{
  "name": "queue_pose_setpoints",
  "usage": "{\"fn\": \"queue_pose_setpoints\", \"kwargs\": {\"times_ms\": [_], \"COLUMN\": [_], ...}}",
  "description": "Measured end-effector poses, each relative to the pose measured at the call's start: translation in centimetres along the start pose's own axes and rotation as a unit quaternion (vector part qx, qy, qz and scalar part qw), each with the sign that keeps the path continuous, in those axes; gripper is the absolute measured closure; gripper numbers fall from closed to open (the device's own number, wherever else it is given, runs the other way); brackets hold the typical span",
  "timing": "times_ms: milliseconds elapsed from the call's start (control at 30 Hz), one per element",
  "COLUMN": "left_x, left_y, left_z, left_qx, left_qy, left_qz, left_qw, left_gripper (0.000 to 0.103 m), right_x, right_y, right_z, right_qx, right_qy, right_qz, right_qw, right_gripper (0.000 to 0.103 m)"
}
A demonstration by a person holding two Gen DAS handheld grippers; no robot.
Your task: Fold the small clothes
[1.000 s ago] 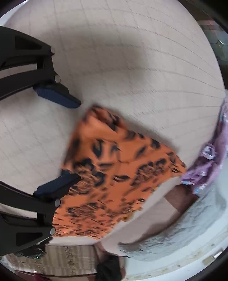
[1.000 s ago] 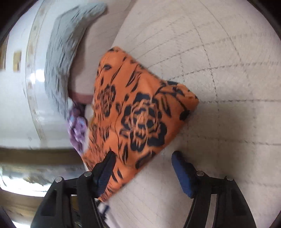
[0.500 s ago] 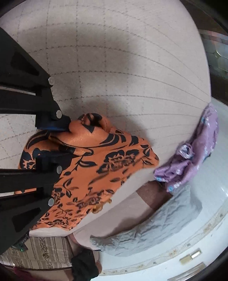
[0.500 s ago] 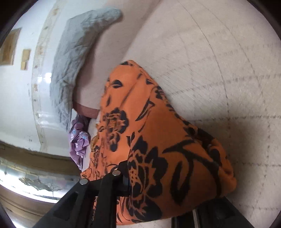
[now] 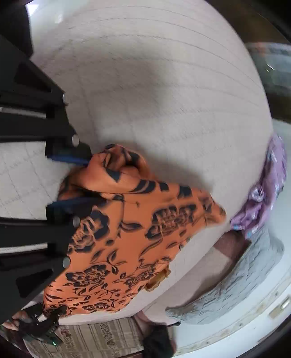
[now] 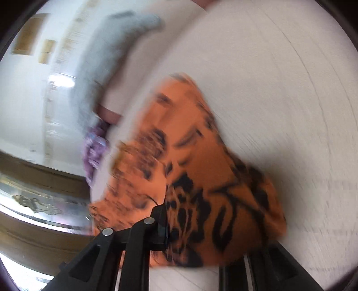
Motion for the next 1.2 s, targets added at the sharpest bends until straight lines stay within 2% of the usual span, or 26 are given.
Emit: {"fn": "queue_pose_setpoints", "kwargs": {"times_ms": [67,100,133,167,200,267,333,467,500,567,667,700,767,833,900,933,967,1000,1067,1100,1133,1200], "left_x": [-0.3,-0.6,-0.8,-0.7,-0.2,1.7,4.3,8.4,8.9,9.4,9.2,8.8,9.3,10.0,9.8,9.4,8.9,8.0,6.4,6.3,6.6,6.7], "left_y": [0.5,0.7,1.0,1.3,1.7,2.5,3.4,4.1,4.1,3.3,1.2,0.0,-0.4,-0.9,-0.8,-0.7,-0.5,-0.3,-0.4,-0.5,-0.7,-1.0], "left_z": [1.9,3.2,4.9,6.5,8.0,9.7,9.6,6.4,5.2,2.8,-2.2,-3.9,-4.3,-4.1,-4.0,-4.0,-4.2,-4.4,-4.8,-4.7,-4.7,-4.5], "left_qx": [0.011,0.025,0.048,0.071,0.096,0.123,0.128,0.106,0.095,0.067,-0.007,-0.036,-0.002,-0.002,-0.011,-0.017,-0.021,-0.026,-0.037,-0.034,-0.036,-0.045], "left_qy": [-0.005,0.011,0.039,0.058,0.07,0.08,0.081,0.085,0.09,0.096,0.104,0.104,0.128,0.171,0.189,0.192,0.191,0.184,0.149,0.144,0.152,0.167], "left_qz": [0.007,0.002,-0.01,-0.024,-0.042,-0.086,-0.126,-0.173,-0.18,-0.193,-0.189,-0.19,-0.235,-0.285,-0.292,-0.281,-0.265,-0.239,-0.181,-0.187,-0.208,-0.218], "left_qw": [0.9999,0.9996,0.9981,0.9955,0.992,0.9854,0.9803,0.9755,0.9748,0.9742,0.9764,0.9755,0.9634,0.9433,0.9375,0.9401,0.9451,0.953,0.9714,0.9713,0.9655,0.9604], "left_gripper": [0.072,0.072,0.072,0.072,0.069,0.062,0.058,0.053,0.052,0.051,0.048,0.044,0.039,0.036,0.027,0.019,0.014,0.003,0.0,0.0,0.0,0.0], "right_x": [0.2,0.2,0.1,0.2,0.4,0.7,1.0,0.4,0.1,-0.1,0.1,0.1,0.0,0.6,1.1,1.2,1.2,1.4,1.6,1.5,1.5,1.4], "right_y": [0.2,0.4,0.5,0.7,0.8,1.1,0.7,0.1,-0.2,-0.8,-0.9,-0.8,-0.8,-0.4,-0.2,-0.2,-0.1,0.0,0.1,0.1,0.1,0.1], "right_z": [0.6,1.2,1.9,2.7,3.4,4.0,3.4,3.4,3.2,2.6,2.1,1.8,1.3,1.2,1.1,1.0,0.9,0.9,0.9,0.9,0.8,0.8], "right_qx": [-0.002,0.0,0.004,0.009,0.018,0.033,0.019,0.012,0.008,0.001,0.005,0.007,0.007,0.006,0.004,0.001,-0.001,-0.003,-0.002,-0.001,0.0,0.001], "right_qy": [0.018,0.019,0.028,0.045,0.055,0.079,0.091,0.11,0.128,0.134,0.118,0.116,0.108,0.096,0.091,0.093,0.095,0.097,0.096,0.094,0.093,0.093], "right_qz": [-0.005,-0.005,-0.005,-0.013,-0.027,-0.05,-0.075,-0.067,-0.073,-0.075,-0.064,-0.063,-0.063,-0.062,-0.066,-0.071,-0.076,-0.078,-0.079,-0.077,-0.076,-0.075], "right_qw": [1.0,1.0,1.0,0.999,0.998,0.995,0.993,0.992,0.989,0.988,0.991,0.991,0.992,0.993,0.994,0.993,0.993,0.992,0.992,0.993,0.993,0.993], "right_gripper": [0.069,0.058,0.037,0.028,0.025,0.025,0.025,0.028,0.031,0.034,0.039,0.039,0.042,0.05,0.051,0.051,0.051,0.052,0.052,0.051,0.051,0.049]}}
Point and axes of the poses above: each gripper's, at about its wrist camera, not at the fingertips, and z roughly against the way its jaws point, x to its right, y to its top, the point moved 10 cm from there along -z, roughly the way its jaws point, and after that the axes turned 6 degrees about -z, right-handed, at the moved point
